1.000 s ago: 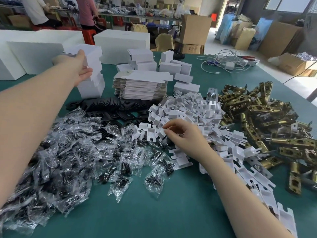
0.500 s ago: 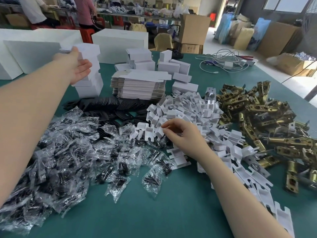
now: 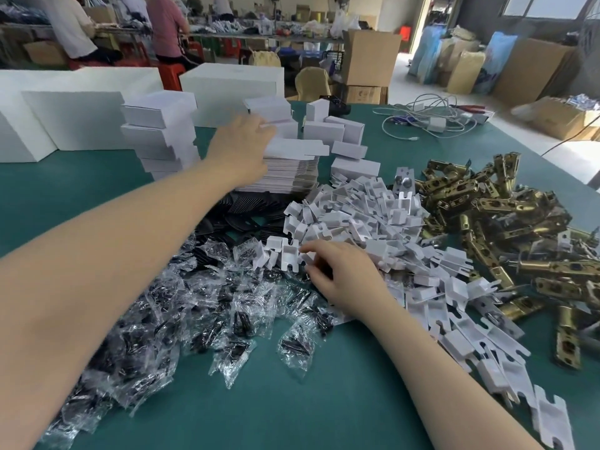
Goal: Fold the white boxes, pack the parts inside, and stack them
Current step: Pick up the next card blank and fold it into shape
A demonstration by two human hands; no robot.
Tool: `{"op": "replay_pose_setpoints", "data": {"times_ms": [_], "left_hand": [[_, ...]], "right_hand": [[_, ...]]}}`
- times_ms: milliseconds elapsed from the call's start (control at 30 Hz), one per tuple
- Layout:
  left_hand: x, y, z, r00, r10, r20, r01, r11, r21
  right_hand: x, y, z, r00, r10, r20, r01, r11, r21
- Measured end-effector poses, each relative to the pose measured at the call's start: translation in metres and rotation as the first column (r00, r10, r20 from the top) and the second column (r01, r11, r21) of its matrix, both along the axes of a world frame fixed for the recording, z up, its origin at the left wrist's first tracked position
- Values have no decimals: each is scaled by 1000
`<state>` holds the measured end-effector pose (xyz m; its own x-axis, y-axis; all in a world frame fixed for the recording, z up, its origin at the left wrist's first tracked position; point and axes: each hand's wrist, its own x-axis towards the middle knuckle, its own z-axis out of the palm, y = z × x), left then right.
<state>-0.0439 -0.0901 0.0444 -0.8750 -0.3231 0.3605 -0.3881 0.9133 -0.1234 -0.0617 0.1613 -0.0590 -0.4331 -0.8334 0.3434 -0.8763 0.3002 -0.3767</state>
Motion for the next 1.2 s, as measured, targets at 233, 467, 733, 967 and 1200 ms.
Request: {"op": "replay_pose_setpoints", "data": {"times_ms": [233, 467, 733, 967, 1200], "left_hand": [[-10, -3, -15, 996, 79, 37, -78, 996, -44], [-2, 8, 5, 904, 71, -422, -17, 991, 130], [20, 102, 12, 663, 402, -632, 676, 43, 736], [48, 144, -56, 721, 535, -439, 651, -307, 694], [62, 154, -98, 771, 394, -500, 629, -351, 693]], "right_hand": [[0, 0, -2, 1000, -12, 7, 12, 1000, -23], [1, 0, -2, 1000, -8, 12, 8, 1000, -8], [7, 4, 15, 969, -79, 236, 175, 890, -420], [-2, 26, 30, 883, -187, 430, 414, 742, -528], [11, 50, 3, 864, -332, 379, 493, 713, -498]]}}
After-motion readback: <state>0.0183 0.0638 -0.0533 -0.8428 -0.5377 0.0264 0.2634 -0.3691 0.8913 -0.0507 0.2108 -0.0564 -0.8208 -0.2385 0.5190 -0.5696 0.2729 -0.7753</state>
